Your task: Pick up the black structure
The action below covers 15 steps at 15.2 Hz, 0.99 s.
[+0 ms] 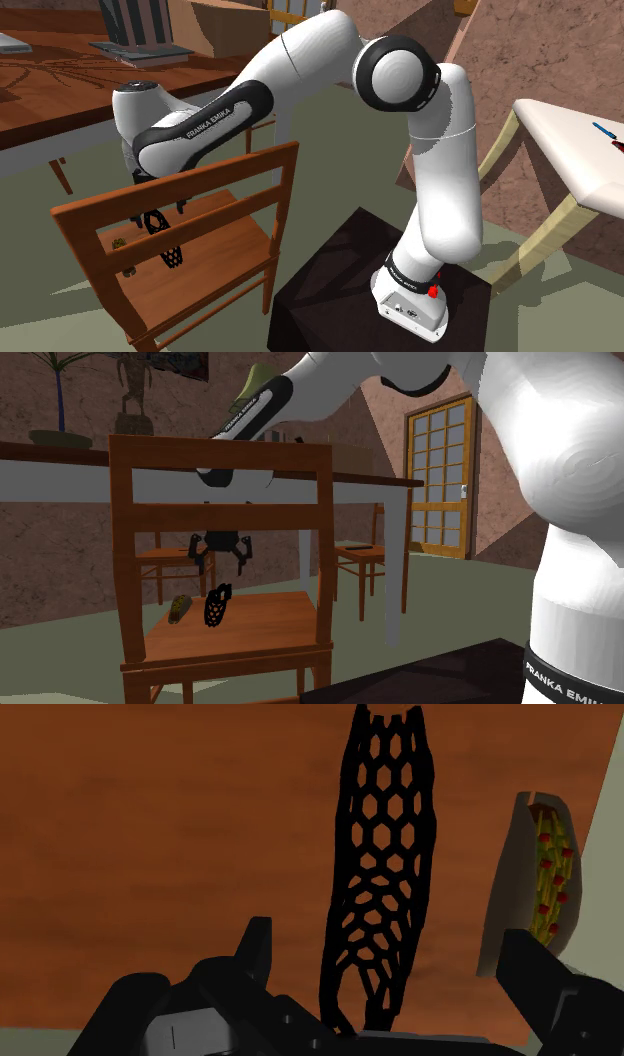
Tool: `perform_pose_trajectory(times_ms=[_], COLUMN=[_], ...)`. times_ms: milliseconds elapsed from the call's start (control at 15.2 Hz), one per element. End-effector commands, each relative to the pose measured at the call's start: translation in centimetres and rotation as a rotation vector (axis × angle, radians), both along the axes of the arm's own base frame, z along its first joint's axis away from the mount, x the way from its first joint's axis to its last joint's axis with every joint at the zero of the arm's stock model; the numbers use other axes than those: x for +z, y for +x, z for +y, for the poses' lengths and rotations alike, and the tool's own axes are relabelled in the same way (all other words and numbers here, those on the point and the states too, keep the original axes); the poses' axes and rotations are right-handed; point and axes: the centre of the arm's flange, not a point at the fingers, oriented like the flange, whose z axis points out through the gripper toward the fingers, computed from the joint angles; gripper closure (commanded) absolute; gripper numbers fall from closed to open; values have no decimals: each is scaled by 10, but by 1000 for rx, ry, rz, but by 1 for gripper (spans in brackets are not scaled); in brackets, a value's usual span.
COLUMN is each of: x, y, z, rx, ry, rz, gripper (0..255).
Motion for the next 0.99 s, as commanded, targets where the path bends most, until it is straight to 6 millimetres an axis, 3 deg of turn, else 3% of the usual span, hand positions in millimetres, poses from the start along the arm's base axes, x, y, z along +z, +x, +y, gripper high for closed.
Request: perform_pose_trajectory(times_ms=[0, 462, 528, 924], x=[-10, -40, -39, -39], y=[2, 2, 0, 1], z=[6, 6, 4, 4], rx=[-1, -1, -1, 0], ry=[1, 1, 1, 1], rz=[0, 0, 0, 0], gripper=[0, 0, 255, 255])
